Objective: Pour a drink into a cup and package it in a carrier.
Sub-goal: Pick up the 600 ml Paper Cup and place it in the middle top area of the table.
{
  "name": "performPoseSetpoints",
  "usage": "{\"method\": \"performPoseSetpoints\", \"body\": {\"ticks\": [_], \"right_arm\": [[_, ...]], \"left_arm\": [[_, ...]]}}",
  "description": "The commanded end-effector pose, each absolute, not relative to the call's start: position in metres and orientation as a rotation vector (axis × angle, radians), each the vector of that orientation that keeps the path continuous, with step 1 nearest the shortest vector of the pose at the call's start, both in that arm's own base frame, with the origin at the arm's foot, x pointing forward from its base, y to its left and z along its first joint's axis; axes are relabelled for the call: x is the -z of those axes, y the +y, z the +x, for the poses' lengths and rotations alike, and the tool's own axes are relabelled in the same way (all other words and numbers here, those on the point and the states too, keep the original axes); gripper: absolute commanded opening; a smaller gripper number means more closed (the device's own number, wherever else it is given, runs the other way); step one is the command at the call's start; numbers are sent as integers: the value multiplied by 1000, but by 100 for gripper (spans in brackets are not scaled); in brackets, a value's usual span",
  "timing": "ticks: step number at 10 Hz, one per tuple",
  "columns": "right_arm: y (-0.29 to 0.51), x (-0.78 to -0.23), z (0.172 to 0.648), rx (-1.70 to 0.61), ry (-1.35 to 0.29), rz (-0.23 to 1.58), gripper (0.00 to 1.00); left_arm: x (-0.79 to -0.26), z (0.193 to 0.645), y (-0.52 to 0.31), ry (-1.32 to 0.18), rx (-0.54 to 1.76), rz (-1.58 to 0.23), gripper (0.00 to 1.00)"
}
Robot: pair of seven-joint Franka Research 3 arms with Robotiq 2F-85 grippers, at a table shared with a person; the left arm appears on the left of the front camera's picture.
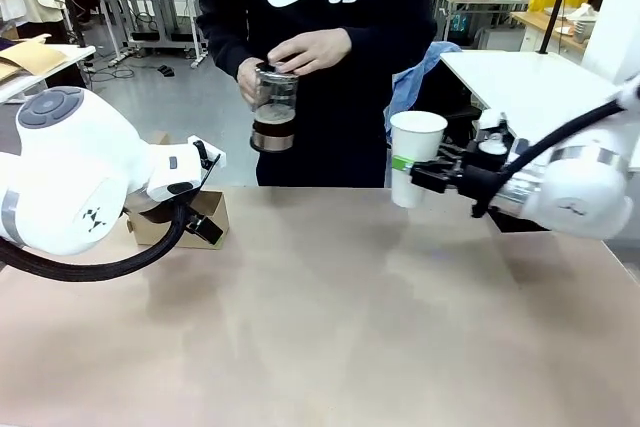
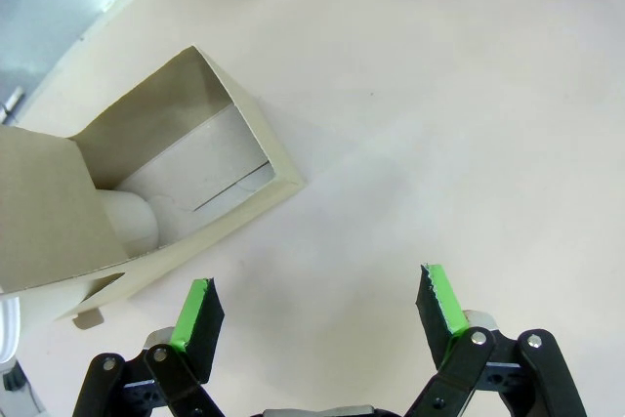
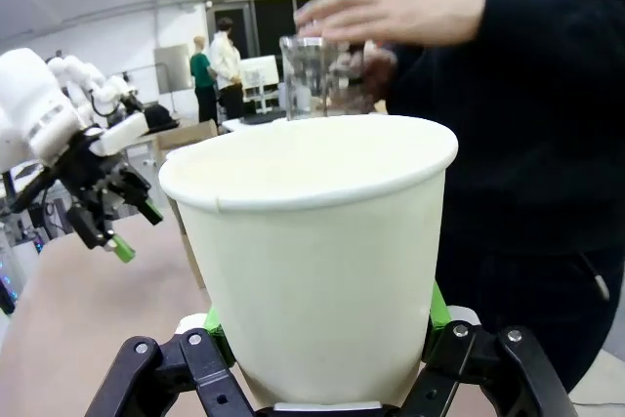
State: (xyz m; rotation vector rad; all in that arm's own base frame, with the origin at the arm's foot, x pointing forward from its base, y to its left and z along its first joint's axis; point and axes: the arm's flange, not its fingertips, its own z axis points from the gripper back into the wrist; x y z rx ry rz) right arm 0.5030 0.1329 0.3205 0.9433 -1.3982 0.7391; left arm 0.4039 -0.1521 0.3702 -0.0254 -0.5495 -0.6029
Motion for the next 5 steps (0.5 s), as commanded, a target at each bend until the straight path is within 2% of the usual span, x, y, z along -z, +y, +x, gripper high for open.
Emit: {"method": "performPoseSetpoints", "body": {"ticks": [1, 5], "right_arm": [[150, -296, 543, -747, -1399, 915, 80], [163, -264, 572, -736, -1361, 1005, 80]], "left_arm": [[-370, 404, -152, -550, 602, -27, 100], [-370, 404, -152, -550, 602, -27, 100]]}}
